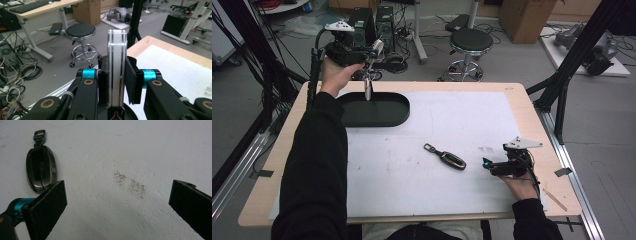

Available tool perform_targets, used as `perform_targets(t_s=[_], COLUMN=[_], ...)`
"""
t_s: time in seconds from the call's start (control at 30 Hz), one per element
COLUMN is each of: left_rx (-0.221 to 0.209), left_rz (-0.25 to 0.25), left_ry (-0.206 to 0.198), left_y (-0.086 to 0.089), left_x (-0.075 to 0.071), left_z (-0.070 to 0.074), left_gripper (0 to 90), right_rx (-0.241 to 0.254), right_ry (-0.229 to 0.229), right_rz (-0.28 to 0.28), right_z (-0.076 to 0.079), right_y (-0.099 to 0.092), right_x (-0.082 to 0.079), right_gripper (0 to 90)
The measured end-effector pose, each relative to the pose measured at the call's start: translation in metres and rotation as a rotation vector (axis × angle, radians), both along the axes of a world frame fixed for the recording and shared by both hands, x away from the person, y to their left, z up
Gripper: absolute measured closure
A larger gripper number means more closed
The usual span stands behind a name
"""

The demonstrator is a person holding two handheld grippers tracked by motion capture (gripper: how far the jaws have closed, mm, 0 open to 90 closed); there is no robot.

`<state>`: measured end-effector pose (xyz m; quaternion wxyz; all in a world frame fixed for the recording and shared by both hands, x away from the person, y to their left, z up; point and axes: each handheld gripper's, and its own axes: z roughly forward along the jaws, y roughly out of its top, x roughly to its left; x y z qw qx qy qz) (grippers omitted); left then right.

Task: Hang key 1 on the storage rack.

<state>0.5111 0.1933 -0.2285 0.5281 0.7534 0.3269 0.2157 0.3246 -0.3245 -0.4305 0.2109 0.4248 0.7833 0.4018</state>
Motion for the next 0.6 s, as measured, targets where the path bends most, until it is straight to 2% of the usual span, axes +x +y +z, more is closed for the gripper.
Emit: perform_targets(t_s=[0.1,0.27,0.43,0.6], left_rx=[-0.005,0.022,0.007,-0.010], left_rz=[0.003,0.020,0.028,0.038], left_ry=[0.000,-0.038,-0.074,-0.077], left_y=[-0.001,-0.008,-0.012,-0.014], left_x=[0.003,0.007,0.010,0.014], left_z=[-0.003,-0.007,-0.009,-0.013], left_gripper=[74.7,74.7,74.7,74.7], right_rx=[-0.002,-0.005,-0.005,-0.003], right_ry=[0.001,-0.004,0.000,-0.001], right_rz=[-0.001,-0.002,0.008,0.001], right_z=[0.000,0.000,0.000,0.000], right_y=[0.000,0.000,0.000,-0.002], right_x=[-0.001,-0.001,-0.003,-0.004], right_gripper=[0.8,0.8,0.8,0.8])
